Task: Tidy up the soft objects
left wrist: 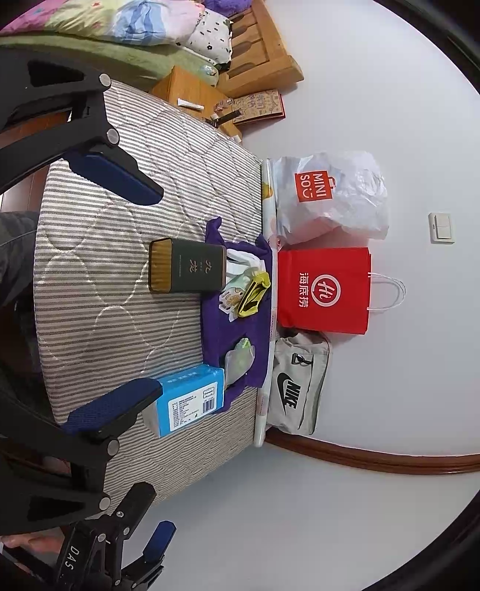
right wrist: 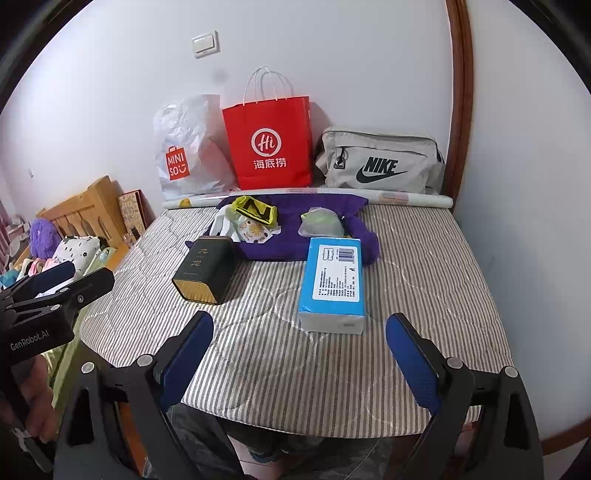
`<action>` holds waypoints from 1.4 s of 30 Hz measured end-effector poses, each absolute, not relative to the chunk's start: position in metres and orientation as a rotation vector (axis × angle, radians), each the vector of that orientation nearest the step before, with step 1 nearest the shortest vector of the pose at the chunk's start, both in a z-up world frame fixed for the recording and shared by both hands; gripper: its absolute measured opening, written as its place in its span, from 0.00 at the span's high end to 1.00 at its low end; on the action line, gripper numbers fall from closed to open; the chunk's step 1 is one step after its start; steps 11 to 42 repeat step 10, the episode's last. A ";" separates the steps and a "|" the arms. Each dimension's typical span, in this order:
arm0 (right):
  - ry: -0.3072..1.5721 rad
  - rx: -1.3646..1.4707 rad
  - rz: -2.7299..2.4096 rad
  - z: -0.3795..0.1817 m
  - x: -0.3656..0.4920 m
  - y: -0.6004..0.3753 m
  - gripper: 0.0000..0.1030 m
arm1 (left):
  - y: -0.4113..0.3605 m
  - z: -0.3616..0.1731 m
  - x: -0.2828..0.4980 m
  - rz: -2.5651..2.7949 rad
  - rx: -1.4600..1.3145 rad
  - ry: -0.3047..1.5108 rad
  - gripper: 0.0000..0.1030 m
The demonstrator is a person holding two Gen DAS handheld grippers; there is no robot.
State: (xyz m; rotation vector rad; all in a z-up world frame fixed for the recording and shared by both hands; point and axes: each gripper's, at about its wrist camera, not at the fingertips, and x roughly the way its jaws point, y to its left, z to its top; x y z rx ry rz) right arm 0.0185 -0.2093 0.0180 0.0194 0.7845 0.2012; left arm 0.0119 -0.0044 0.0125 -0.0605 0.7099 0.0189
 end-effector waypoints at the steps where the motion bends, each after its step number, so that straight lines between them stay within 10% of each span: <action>1: 0.784 0.018 0.203 0.018 0.018 -0.210 0.09 | -0.004 0.012 0.012 0.018 -0.059 0.710 0.08; 42: 0.787 0.015 0.210 0.014 0.018 -0.211 0.09 | -0.005 0.011 0.011 0.018 -0.056 0.703 0.08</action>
